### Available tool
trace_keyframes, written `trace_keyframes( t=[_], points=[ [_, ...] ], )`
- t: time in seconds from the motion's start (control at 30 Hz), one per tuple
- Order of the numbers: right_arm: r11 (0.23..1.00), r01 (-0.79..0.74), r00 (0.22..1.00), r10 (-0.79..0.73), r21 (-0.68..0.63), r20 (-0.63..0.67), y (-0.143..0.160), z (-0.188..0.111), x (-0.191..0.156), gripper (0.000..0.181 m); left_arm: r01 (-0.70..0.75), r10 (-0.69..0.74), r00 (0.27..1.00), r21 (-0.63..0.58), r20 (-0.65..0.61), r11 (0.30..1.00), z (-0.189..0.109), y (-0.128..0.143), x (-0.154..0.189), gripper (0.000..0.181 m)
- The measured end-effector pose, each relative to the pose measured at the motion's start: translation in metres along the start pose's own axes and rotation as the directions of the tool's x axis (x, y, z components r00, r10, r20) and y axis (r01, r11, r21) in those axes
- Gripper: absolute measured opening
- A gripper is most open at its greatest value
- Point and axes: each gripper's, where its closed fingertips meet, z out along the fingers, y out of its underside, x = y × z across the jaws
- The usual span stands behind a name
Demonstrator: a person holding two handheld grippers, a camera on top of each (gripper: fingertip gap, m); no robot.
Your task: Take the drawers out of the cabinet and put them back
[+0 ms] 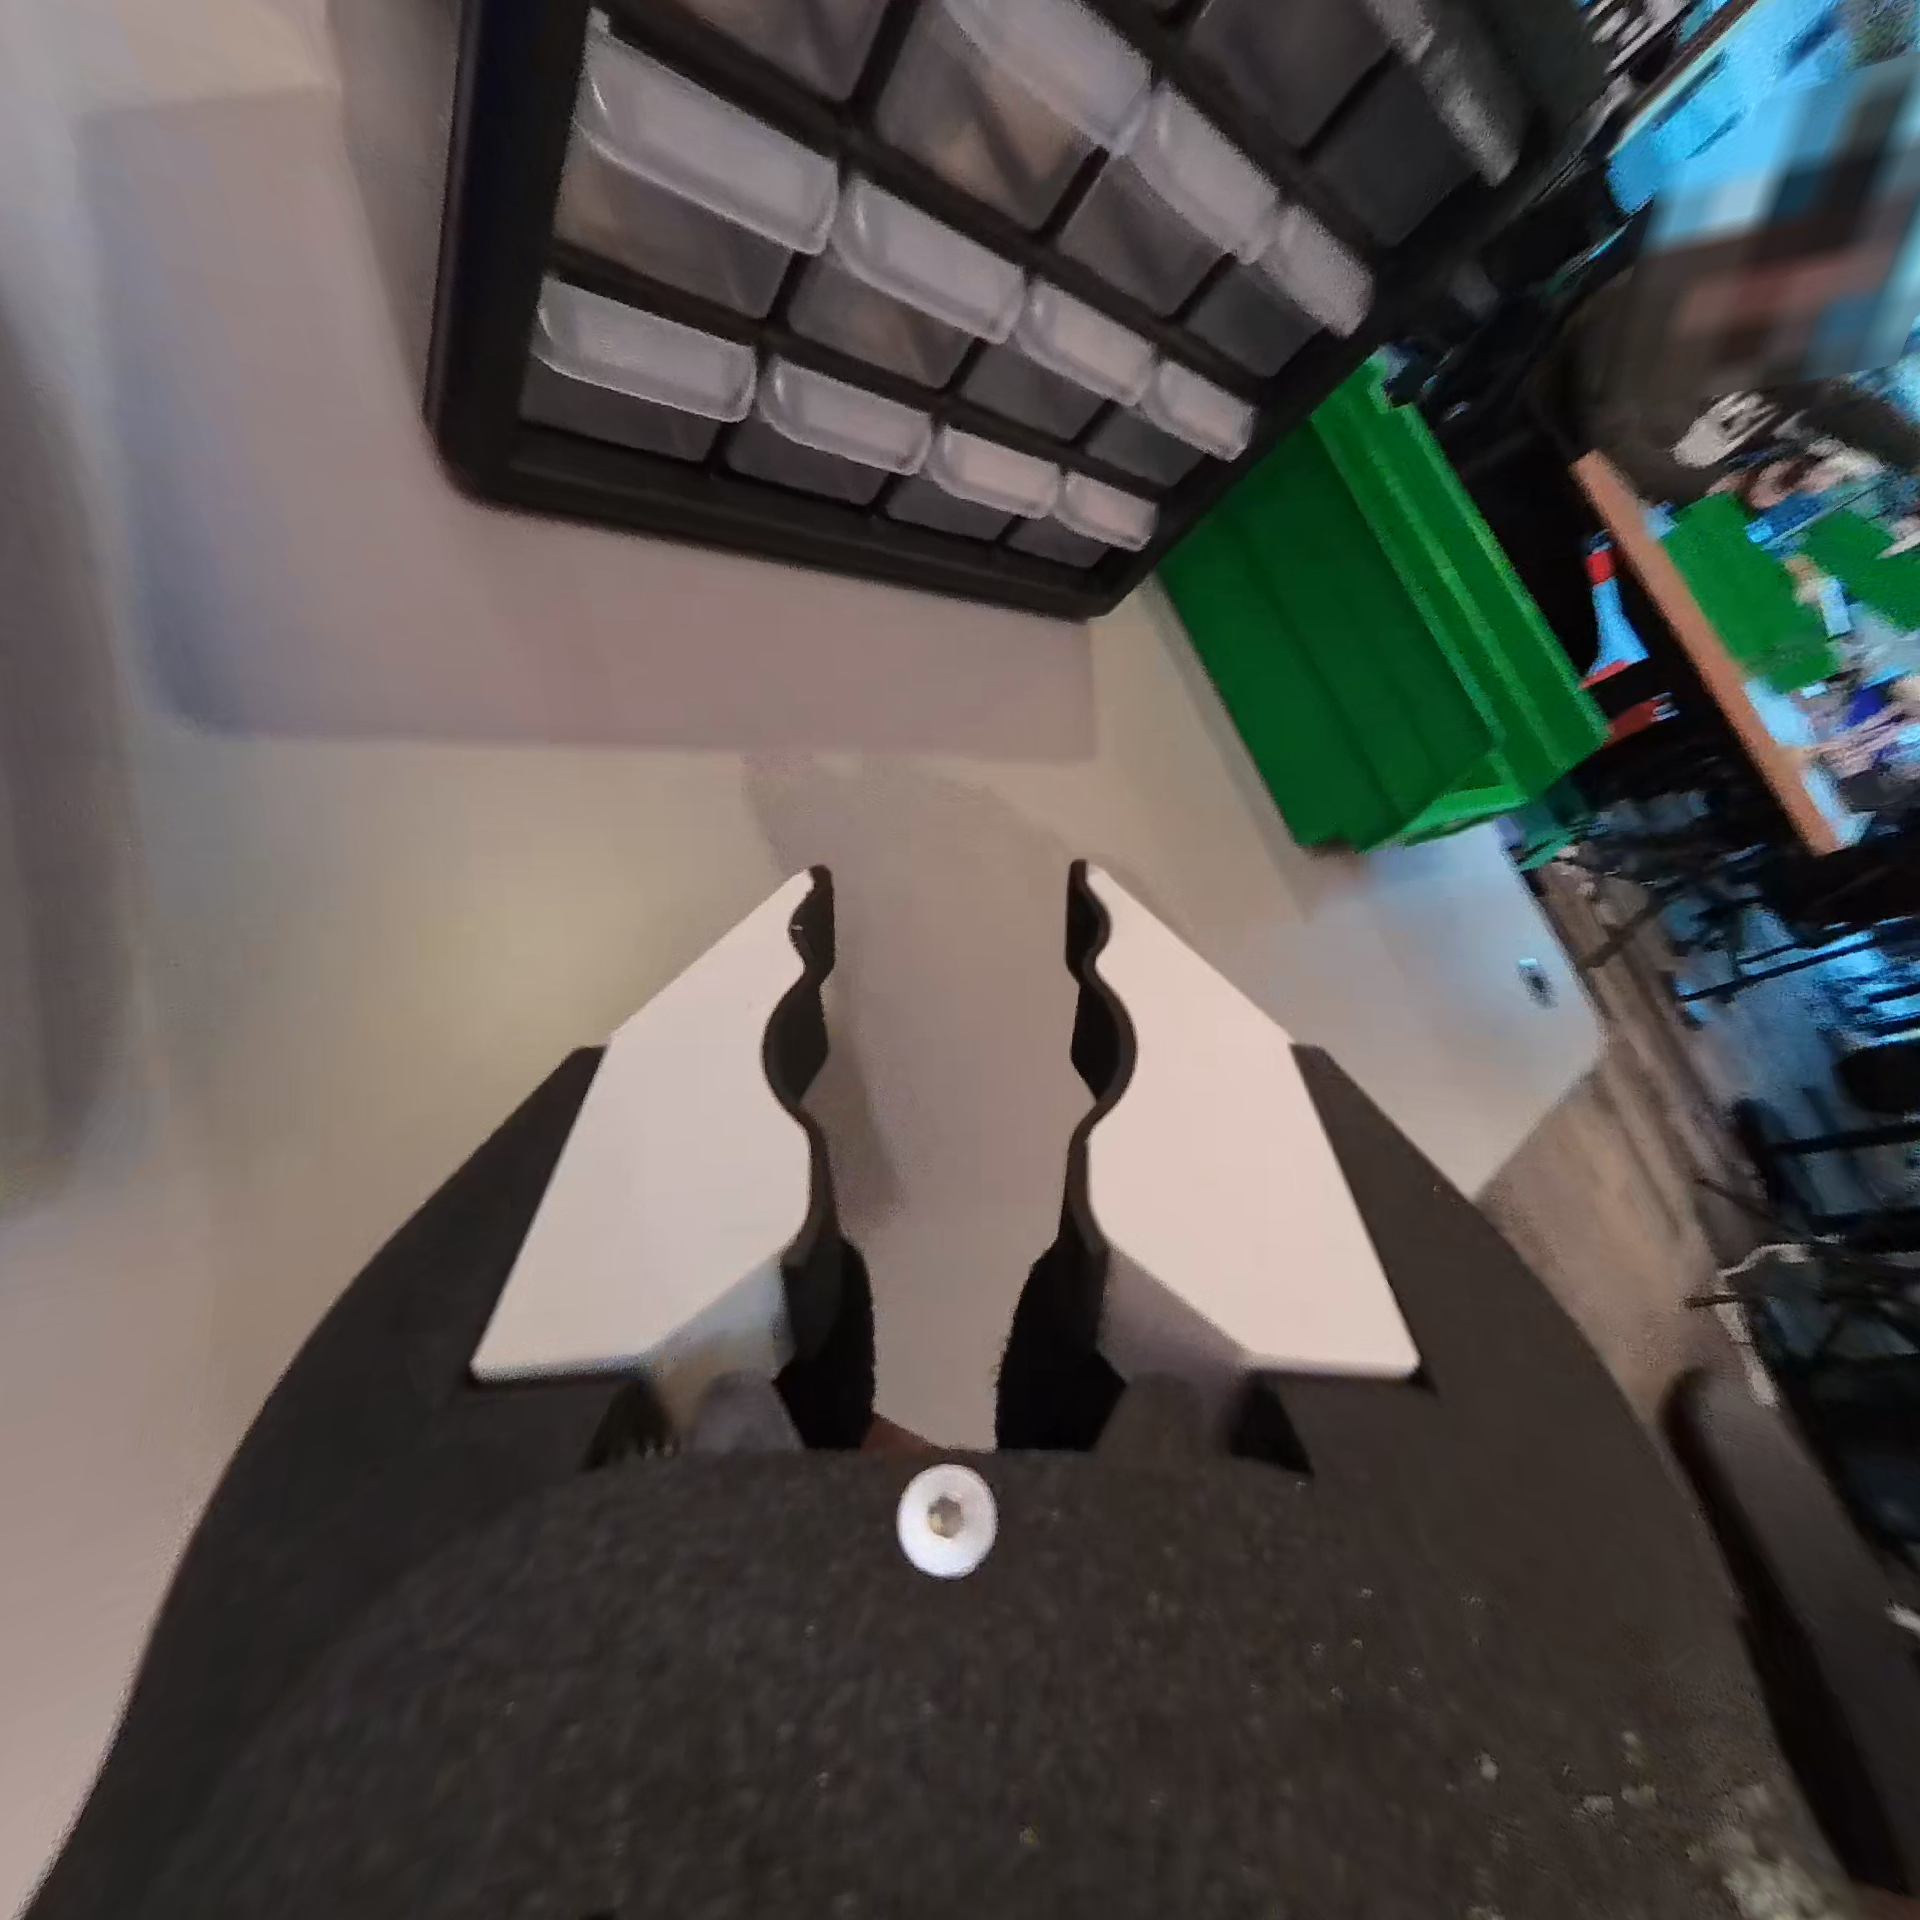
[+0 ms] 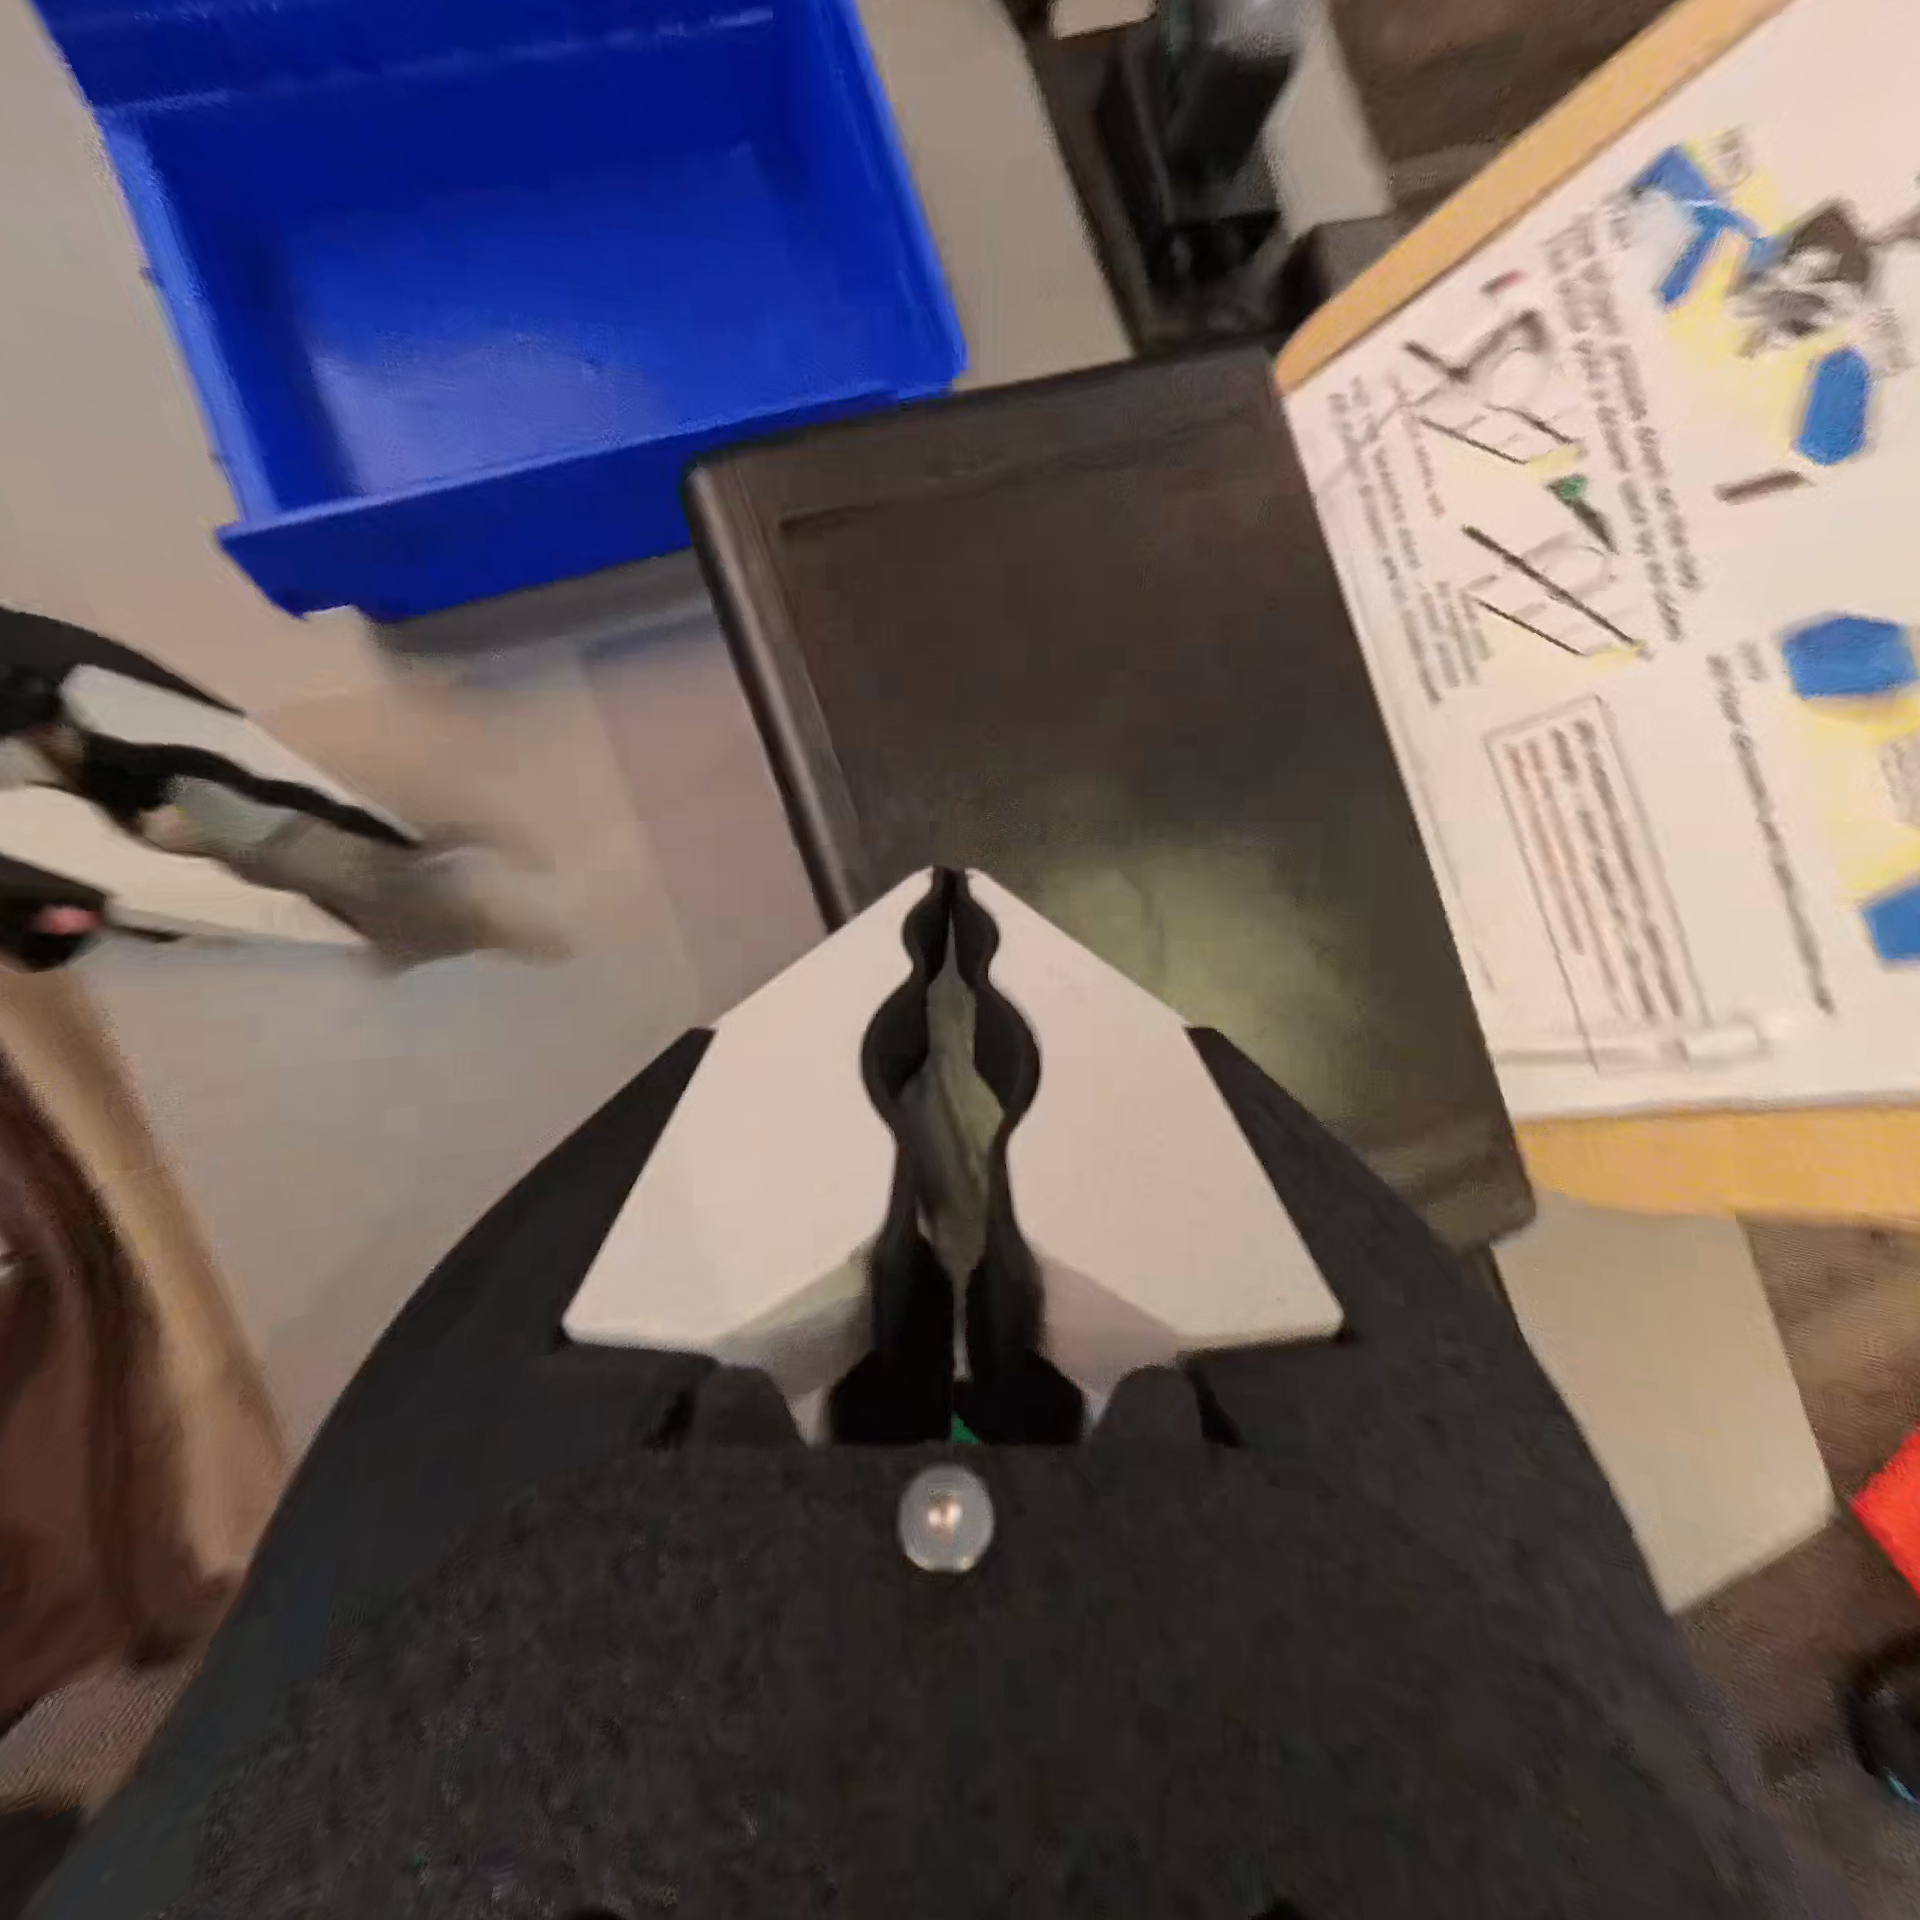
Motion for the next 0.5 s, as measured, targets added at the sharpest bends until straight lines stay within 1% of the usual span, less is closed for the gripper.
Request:
trace_keyframes(
  t=[0.03,0.1,0.2,0.27,0.3,0.33,0.4,0.5],
  points=[
    [0.999,0.009,0.998,-0.007,-0.042,0.067,-0.007,0.007,0.005,0.000,-0.042,0.042,0.999,-0.009,0.035,0.999,0.004,0.000,-0.004,0.043],
    [0.987,0.052,0.992,-0.034,-0.151,0.119,-0.008,0.019,0.022,0.000,-0.175,0.176,0.975,-0.018,0.135,0.984,0.009,-0.007,-0.015,0.043],
    [0.964,0.091,0.983,-0.047,-0.248,0.180,-0.008,0.035,0.034,0.000,-0.363,0.355,0.906,-0.006,0.230,0.932,0.010,-0.029,-0.024,0.043],
    [0.945,0.125,0.978,-0.065,-0.304,0.201,-0.005,0.043,0.039,0.000,-0.485,0.471,0.835,-0.023,0.284,0.874,0.014,-0.044,-0.029,0.041],
    [0.932,0.143,0.976,-0.075,-0.334,0.206,-0.001,0.047,0.042,0.000,-0.556,0.540,0.779,-0.046,0.319,0.830,0.016,-0.051,-0.032,0.041],
    [0.920,0.157,0.974,-0.084,-0.358,0.211,0.003,0.050,0.044,0.000,-0.632,0.613,0.706,-0.074,0.355,0.771,0.019,-0.059,-0.033,0.042],
    [0.892,0.181,0.969,-0.090,-0.414,0.229,0.013,0.056,0.046,0.000,-0.756,0.734,0.529,-0.155,0.427,0.635,0.028,-0.074,-0.036,0.040],
    [0.892,0.176,0.962,-0.066,-0.416,0.266,0.010,0.058,0.045,0.000,-0.859,0.838,0.278,-0.269,0.470,0.436,0.045,-0.095,-0.033,0.034]
  ],
)
